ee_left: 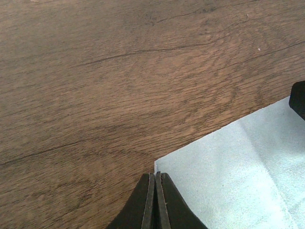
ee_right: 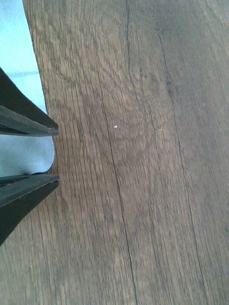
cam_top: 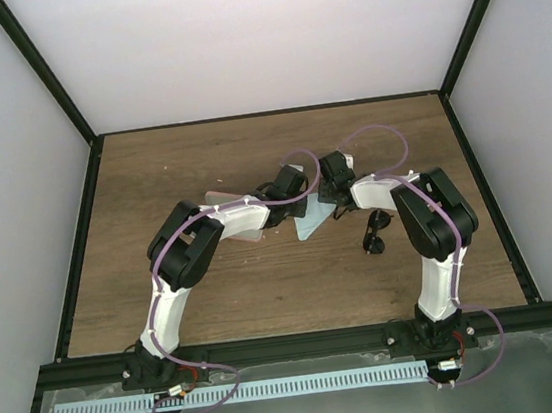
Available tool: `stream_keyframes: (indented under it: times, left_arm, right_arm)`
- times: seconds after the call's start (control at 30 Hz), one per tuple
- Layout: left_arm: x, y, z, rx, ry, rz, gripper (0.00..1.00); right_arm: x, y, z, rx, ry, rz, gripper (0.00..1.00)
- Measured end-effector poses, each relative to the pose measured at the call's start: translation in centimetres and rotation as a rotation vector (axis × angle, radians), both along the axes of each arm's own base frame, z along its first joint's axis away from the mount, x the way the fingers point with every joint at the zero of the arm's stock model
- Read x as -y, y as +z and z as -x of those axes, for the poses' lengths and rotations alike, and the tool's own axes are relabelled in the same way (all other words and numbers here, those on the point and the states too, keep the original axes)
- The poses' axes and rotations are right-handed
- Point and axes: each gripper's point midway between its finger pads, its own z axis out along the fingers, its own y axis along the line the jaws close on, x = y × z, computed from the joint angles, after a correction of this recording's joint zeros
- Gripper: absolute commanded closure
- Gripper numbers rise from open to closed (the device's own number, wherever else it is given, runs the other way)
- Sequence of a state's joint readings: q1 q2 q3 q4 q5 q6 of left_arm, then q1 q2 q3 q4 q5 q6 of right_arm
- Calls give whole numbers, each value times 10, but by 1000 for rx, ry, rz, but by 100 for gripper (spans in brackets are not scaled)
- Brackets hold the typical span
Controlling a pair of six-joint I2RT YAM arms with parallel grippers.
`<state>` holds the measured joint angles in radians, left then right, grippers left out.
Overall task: Organize the sunglasses
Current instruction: Fold the glasses cleaning cloth at the center of the board.
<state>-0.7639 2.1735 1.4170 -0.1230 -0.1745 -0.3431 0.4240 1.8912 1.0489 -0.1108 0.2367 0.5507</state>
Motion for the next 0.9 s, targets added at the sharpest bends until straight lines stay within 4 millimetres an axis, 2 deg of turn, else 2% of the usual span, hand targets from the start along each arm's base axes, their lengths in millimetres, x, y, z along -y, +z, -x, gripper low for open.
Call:
stream_keyframes:
  times: [0.13,0.4,0.73,0.9]
  left_arm:
    - [0,0,0,0,0,0,96]
    - [0,0,0,0,0,0,96]
    - [0,0,0,2,-1,-2,96]
    - [-5,1,4,-1,-1,-8,96]
  right_arm:
    - [0,0,-1,0,1,1,81]
    - [1,-1,0,-4,-1,5,99]
    - [1,0,2,-7,-3,-2,99]
    - [3,3,17,-20,9,-17,99]
